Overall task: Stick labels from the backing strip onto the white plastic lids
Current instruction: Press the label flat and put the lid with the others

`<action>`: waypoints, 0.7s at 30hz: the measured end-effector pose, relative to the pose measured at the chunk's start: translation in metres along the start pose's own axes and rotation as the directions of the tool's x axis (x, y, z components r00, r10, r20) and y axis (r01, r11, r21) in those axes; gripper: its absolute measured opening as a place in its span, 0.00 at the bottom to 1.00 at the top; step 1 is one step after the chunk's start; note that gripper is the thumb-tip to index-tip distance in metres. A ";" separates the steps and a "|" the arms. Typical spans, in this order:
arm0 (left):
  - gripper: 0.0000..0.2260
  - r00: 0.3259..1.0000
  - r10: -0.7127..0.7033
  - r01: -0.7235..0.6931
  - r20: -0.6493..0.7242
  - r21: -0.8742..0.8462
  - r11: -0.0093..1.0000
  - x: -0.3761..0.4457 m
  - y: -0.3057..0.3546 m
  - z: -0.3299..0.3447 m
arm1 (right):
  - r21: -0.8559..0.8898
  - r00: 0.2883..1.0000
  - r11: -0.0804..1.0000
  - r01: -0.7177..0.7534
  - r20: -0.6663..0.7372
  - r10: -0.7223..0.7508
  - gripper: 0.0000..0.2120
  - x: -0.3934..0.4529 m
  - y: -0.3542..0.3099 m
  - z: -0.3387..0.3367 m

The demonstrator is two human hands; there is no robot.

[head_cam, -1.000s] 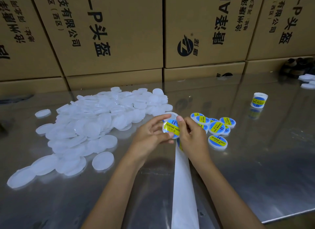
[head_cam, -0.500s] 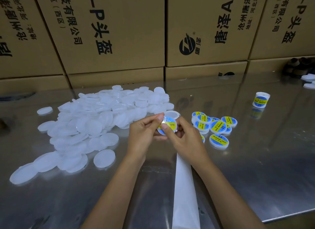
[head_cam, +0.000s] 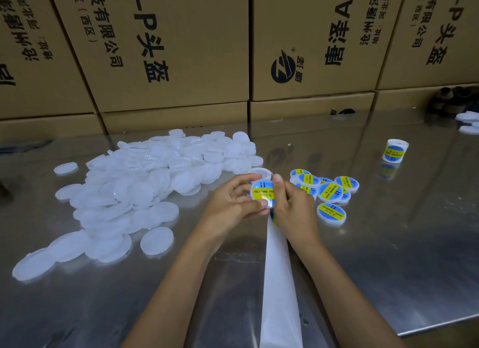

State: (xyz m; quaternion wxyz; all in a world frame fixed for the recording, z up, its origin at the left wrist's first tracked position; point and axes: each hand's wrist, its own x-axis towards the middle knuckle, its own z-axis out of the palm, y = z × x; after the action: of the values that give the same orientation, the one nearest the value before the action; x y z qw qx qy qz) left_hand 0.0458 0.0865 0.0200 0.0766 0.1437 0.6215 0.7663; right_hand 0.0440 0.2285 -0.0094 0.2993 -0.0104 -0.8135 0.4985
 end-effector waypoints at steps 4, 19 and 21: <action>0.16 0.994 0.033 -0.028 -0.108 0.052 0.998 -0.001 0.001 0.000 | 0.083 0.999 0.996 -0.013 0.033 0.010 0.25 -0.001 -0.005 0.000; 0.06 0.954 0.072 -0.076 -0.292 -0.002 0.997 -0.001 0.007 -0.003 | -0.102 0.980 0.991 0.086 0.190 -0.065 0.22 -0.010 -0.011 0.006; 0.07 0.961 0.074 -0.069 -0.267 0.029 0.997 -0.001 0.006 -0.002 | -0.100 0.983 0.992 0.071 0.178 -0.052 0.22 -0.010 -0.011 0.004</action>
State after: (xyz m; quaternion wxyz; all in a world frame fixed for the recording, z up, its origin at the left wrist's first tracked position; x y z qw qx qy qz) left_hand 0.0468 0.0830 0.0257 -0.0371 0.0618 0.6278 0.7750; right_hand 0.0528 0.2163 -0.0061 0.2408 0.0428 -0.8620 0.4439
